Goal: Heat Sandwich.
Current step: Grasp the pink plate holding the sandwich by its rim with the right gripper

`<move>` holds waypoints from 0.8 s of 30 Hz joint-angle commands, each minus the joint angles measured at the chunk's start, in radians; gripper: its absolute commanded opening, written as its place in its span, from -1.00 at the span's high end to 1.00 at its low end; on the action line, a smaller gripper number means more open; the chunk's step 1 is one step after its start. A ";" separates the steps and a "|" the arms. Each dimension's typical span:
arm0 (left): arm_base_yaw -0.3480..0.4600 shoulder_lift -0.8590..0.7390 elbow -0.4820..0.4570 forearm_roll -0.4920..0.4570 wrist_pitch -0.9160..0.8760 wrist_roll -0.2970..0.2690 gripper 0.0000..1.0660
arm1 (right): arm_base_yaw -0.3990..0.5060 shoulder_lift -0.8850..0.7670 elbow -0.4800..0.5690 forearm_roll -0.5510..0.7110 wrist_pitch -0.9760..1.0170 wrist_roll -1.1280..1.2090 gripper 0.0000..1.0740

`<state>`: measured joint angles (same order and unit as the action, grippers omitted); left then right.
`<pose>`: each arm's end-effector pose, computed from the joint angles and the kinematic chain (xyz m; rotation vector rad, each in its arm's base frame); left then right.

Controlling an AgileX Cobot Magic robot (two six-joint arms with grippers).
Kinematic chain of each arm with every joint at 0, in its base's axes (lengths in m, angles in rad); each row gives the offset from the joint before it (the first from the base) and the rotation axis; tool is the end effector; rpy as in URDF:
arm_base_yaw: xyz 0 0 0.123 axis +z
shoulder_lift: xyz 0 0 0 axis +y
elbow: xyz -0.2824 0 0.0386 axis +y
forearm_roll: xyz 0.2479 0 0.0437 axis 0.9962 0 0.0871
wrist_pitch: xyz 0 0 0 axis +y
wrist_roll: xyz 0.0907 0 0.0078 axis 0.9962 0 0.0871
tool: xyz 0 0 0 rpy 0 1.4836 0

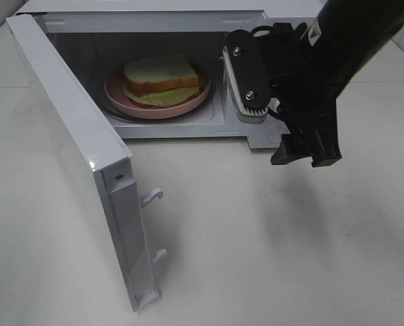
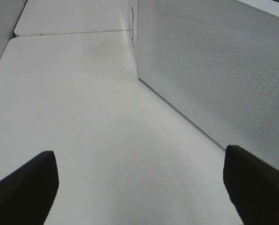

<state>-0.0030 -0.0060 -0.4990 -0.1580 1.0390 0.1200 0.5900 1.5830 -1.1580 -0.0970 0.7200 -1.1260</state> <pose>-0.0054 -0.0123 0.2794 0.1292 2.0054 -0.1136 0.2779 0.1791 0.2634 -2.0557 1.6785 -0.2906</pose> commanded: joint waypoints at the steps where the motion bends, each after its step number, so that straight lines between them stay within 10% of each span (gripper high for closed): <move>1: 0.002 -0.021 0.004 -0.007 -0.003 -0.005 -0.68 | 0.021 0.044 -0.055 -0.004 0.001 0.007 -0.60; 24: 0.002 -0.021 0.004 -0.007 -0.003 -0.005 -0.68 | 0.040 0.352 -0.372 0.005 -0.053 0.033 -0.54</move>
<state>-0.0030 -0.0060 -0.4990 -0.1580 1.0390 0.1200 0.6260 1.9200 -1.5150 -0.0970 0.6830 -1.1010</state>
